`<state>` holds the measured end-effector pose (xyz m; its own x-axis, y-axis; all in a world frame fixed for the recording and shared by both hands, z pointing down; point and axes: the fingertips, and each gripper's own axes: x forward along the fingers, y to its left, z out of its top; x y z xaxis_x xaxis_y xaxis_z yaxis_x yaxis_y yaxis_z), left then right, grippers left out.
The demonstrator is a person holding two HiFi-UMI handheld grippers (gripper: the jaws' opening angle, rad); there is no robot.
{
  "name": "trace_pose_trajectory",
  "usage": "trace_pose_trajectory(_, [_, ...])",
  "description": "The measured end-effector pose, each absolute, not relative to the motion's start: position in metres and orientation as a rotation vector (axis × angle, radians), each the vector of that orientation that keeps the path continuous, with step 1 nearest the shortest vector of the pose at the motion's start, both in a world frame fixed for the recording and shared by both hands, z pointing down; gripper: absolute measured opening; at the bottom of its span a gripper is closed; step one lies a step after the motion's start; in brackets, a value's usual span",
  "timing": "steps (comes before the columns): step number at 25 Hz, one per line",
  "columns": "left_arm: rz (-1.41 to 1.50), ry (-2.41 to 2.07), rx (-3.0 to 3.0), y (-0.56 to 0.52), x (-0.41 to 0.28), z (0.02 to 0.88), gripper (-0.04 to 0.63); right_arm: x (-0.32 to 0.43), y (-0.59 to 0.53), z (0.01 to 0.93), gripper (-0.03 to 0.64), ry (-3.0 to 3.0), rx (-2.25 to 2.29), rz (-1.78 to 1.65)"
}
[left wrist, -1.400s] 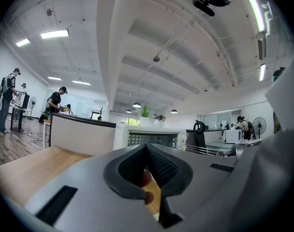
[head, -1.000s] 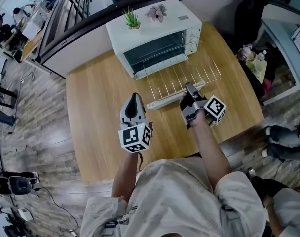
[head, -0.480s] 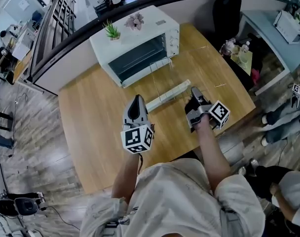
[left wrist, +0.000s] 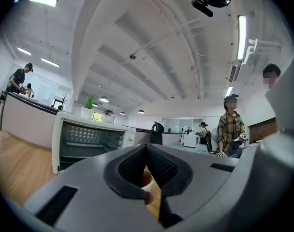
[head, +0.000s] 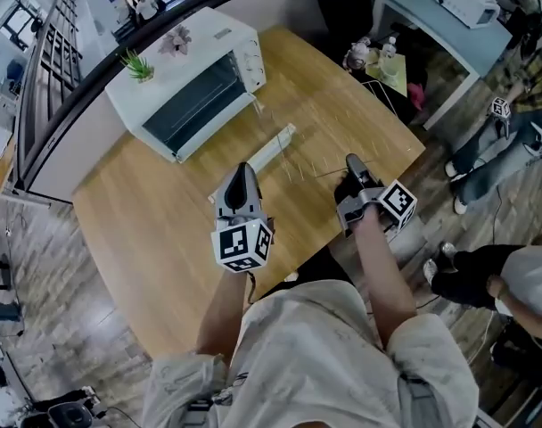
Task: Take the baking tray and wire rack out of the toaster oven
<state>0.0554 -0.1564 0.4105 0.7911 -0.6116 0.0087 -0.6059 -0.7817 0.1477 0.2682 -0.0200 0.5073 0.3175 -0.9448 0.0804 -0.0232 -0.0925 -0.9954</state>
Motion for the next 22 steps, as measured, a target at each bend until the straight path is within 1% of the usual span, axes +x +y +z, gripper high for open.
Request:
trace_pose_trajectory(9, [-0.048, -0.781, 2.868, -0.122, 0.103, 0.419, 0.014, 0.296, 0.052, 0.519, 0.025, 0.821, -1.512, -0.938])
trace_pose_trajectory(17, [-0.023, -0.744, 2.872, -0.116, 0.115, 0.424, 0.014, 0.303, 0.066, 0.533, 0.025, 0.763, -1.515, -0.943])
trace_pose_trajectory(22, [0.002, -0.705, 2.891, -0.109, 0.119, 0.428, 0.014, 0.299, 0.073, 0.561, 0.026, 0.728, -1.543, -1.000])
